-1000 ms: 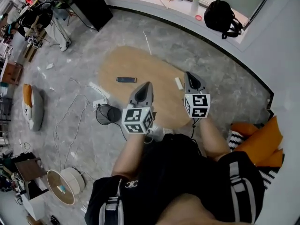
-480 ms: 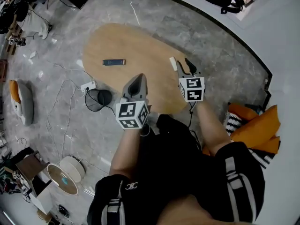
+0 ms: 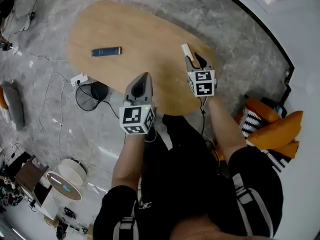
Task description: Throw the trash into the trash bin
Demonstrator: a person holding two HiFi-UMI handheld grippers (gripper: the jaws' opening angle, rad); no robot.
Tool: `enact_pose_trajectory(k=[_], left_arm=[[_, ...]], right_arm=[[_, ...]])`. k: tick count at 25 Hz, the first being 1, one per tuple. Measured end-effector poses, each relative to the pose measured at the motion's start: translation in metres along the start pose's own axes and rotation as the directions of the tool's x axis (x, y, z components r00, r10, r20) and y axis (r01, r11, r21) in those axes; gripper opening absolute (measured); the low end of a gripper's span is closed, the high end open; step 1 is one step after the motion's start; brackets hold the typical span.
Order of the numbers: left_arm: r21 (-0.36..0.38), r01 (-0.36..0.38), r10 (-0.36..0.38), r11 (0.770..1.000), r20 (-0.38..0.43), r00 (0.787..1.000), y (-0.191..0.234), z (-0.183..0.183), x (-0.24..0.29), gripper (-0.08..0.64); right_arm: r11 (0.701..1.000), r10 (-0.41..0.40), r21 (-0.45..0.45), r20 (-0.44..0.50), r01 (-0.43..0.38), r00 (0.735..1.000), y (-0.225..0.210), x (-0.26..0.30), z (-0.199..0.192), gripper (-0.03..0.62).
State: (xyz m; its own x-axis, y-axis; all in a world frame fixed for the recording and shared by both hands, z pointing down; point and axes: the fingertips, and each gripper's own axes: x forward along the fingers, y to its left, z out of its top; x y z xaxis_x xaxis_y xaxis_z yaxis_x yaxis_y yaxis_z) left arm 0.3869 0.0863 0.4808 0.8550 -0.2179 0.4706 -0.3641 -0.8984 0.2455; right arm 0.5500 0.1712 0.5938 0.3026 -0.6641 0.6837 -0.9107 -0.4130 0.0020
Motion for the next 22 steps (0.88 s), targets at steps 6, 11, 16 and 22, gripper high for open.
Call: enact_pose_trajectory(k=[6,11,16,22], left_arm=[[-0.035,-0.021,0.019,0.999,-0.062,0.998,0.039,-0.078,0.052,0.009],[-0.071,-0.024,0.018,0.997,-0.087,0.996,0.044,-0.121,0.081,0.009],[-0.079,-0.008,0.0,0.997,-0.093,0.996,0.037,-0.142,0.095,0.009],[-0.088,0.01,-0.019,0.996,-0.101,0.995,0.036,-0.158,0.096,0.009]], right_arm=[[1.0,-0.015,-0.023,-0.096,0.013,0.995,-0.003,0.068,-0.067,0.127],[0.997,-0.033,-0.071,-0.143,0.023,0.989,-0.017,0.104,-0.106,0.146],[0.997,-0.013,-0.075,-0.156,0.002,0.988,-0.022,0.124,-0.123,0.158],[0.997,-0.023,-0.08,-0.122,0.013,0.992,-0.017,0.122,-0.12,0.152]])
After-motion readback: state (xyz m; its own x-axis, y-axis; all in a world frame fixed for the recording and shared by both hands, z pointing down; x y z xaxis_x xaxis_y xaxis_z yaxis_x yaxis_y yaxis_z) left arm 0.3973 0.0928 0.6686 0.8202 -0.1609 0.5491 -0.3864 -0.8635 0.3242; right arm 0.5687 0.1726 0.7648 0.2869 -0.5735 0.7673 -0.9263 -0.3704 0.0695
